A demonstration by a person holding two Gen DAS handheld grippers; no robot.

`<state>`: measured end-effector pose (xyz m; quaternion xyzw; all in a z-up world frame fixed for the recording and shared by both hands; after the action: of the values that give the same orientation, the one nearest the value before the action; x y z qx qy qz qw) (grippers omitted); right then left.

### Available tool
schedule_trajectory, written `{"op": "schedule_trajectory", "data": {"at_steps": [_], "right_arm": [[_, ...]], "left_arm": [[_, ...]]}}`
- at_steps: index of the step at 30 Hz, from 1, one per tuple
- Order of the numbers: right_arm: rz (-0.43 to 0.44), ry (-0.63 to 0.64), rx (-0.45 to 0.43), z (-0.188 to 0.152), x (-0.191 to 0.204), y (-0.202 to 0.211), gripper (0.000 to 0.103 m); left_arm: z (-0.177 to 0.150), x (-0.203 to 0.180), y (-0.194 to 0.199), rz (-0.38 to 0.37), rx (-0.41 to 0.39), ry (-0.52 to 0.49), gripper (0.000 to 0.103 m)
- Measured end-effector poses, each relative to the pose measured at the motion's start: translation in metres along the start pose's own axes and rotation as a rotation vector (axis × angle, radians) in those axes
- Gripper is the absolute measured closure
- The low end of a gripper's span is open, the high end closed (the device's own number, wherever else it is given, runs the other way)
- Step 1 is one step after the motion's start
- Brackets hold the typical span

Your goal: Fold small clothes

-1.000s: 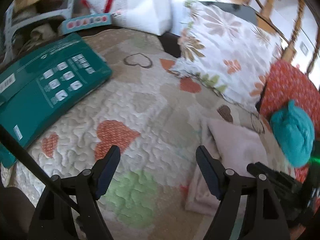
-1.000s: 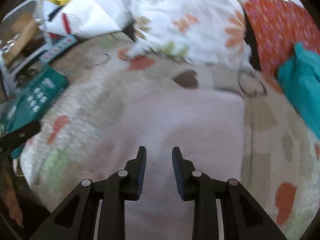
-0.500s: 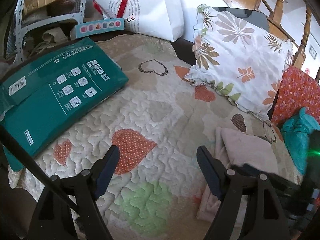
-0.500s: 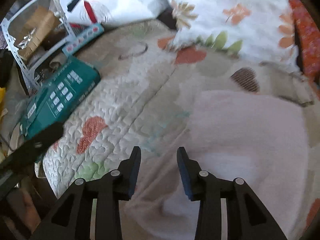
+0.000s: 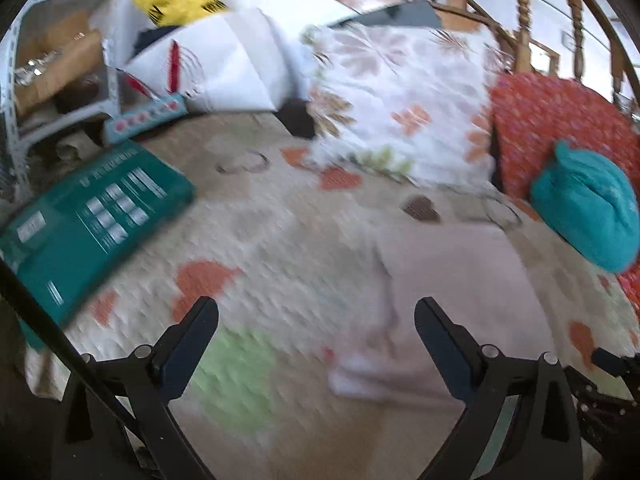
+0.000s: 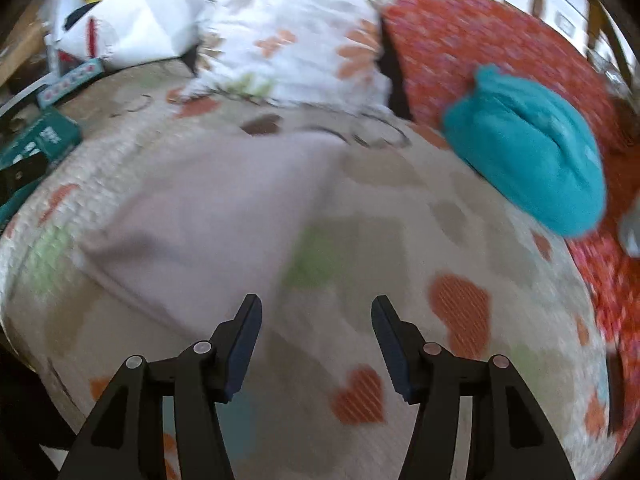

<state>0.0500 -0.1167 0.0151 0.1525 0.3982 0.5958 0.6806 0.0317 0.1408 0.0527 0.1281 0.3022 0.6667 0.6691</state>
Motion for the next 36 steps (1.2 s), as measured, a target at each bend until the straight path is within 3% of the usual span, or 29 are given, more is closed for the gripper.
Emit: {"op": "schedule_trajectory", "data": {"at_steps": [4, 13, 17, 23, 36], "right_arm": [[-0.033, -0.028, 0.038, -0.019, -0.022, -0.01, 0.039], [0.01, -0.137, 0.159, -0.039, -0.037, -0.034, 0.035], [0.009, -0.136, 0.195, -0.046, -0.033, -0.043, 0.033], [-0.001, -0.163, 0.211, -0.051, -0.034, -0.049, 0.022], [0.021, -0.218, 0.217, -0.052, -0.034, -0.059, 0.0]], "left_arm": [[-0.038, -0.02, -0.009, -0.052, 0.094, 0.031, 0.005], [-0.091, -0.044, -0.038, -0.003, 0.284, -0.061, 0.005], [-0.109, -0.044, -0.051, -0.014, 0.367, -0.045, 0.005], [-0.112, -0.042, -0.052, -0.014, 0.36, -0.032, 0.0], [-0.113, -0.039, -0.054, 0.007, 0.331, 0.038, 0.0]]}}
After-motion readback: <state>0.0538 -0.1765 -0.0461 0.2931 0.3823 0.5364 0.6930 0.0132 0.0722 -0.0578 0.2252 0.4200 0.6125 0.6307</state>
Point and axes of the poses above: each gripper's, at about its wrist camera, not at the fingertips, and y roughly against the way its jaws point, x to its left, z to its top, the point moved 7 cm from there along -y, roughly the way its jaws point, and after that the axes turned 15 degrees about -z, right-handed, at the moved point
